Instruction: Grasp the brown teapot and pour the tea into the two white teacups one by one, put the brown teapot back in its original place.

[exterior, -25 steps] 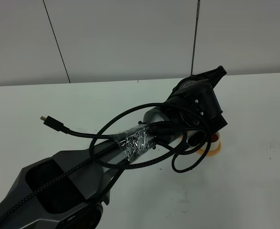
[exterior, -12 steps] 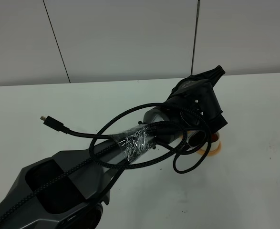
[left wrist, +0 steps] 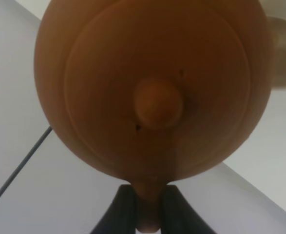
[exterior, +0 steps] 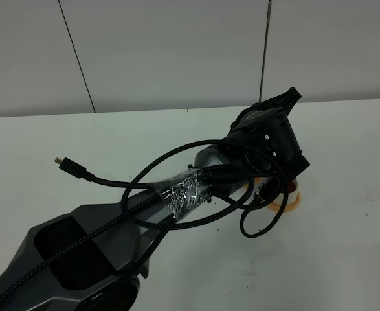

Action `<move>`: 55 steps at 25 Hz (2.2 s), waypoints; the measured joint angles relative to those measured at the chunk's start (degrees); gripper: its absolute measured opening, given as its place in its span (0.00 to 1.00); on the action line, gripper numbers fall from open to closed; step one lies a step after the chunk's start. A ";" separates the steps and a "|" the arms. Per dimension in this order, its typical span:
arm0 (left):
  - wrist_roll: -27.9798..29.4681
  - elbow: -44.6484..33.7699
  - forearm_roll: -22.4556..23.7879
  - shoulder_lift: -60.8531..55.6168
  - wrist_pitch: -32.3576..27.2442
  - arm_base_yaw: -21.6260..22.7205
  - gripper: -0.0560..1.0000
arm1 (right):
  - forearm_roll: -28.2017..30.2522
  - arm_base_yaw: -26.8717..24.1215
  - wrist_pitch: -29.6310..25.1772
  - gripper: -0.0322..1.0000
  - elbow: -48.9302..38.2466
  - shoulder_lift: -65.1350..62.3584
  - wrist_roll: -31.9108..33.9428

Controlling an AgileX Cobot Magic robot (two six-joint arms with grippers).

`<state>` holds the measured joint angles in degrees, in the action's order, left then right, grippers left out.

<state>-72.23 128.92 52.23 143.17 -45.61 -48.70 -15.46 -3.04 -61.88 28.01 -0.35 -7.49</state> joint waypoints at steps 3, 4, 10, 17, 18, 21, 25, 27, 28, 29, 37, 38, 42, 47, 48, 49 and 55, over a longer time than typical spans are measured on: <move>0.21 0.00 -1.35 0.00 -0.53 0.00 0.22 | 0.00 0.00 0.00 0.26 0.00 0.00 0.00; 0.21 0.00 -1.62 0.00 -0.73 0.00 0.22 | 0.00 0.00 0.00 0.26 0.00 0.00 0.00; 2.49 0.00 -2.75 -0.15 -2.54 0.00 0.22 | 0.00 0.00 0.00 0.26 0.00 0.00 0.00; 9.81 0.00 -4.64 -2.45 -3.93 0.00 0.22 | 0.00 0.00 0.00 0.26 0.00 0.00 0.00; 10.93 0.00 -4.84 -2.91 -4.50 0.00 0.22 | 0.00 0.00 0.00 0.26 0.00 0.00 0.00; 14.09 0.00 -5.99 -4.08 -7.37 0.00 0.22 | 0.00 0.00 0.00 0.26 0.00 0.00 0.00; 17.16 0.00 -7.83 -5.93 -12.27 0.13 0.22 | 0.00 0.00 0.00 0.26 0.00 0.00 0.00; 17.97 0.00 -8.45 -6.87 -15.33 0.36 0.22 | 0.00 0.00 0.00 0.26 0.00 0.00 0.00; 18.37 0.00 -8.83 -7.25 -17.06 0.64 0.22 | 0.00 0.00 0.00 0.26 0.00 0.00 0.00; 19.06 0.00 -9.12 -7.55 -18.80 0.94 0.22 | 0.00 0.00 0.00 0.26 0.00 0.00 0.00; 24.22 0.00 -17.76 -8.49 -22.40 6.60 0.22 | 0.00 0.00 0.00 0.26 0.00 0.00 0.00; 24.63 0.00 -19.11 -8.51 -22.40 7.50 0.22 | 0.00 0.00 0.00 0.26 0.00 0.00 0.00; 24.95 0.00 -21.12 -8.62 -22.40 9.57 0.22 | 0.00 0.00 0.00 0.26 0.00 0.00 0.00; 22.87 0.00 -20.95 -8.62 -22.24 10.39 0.22 | 0.00 0.00 0.00 0.26 0.00 0.00 0.00; 21.89 0.00 -20.90 -8.62 -21.73 10.39 0.22 | 0.00 0.00 0.00 0.26 0.00 0.00 0.00; 20.91 0.00 -20.90 -8.62 -20.76 10.39 0.22 | 0.00 0.00 0.00 0.26 0.00 0.00 0.00; 15.65 0.00 -18.15 -6.12 -17.30 10.39 0.22 | 0.00 0.00 0.00 0.26 0.00 0.00 0.00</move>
<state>-56.58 128.92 34.08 137.05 -62.91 -38.31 -15.46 -3.04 -61.88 28.01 -0.35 -7.49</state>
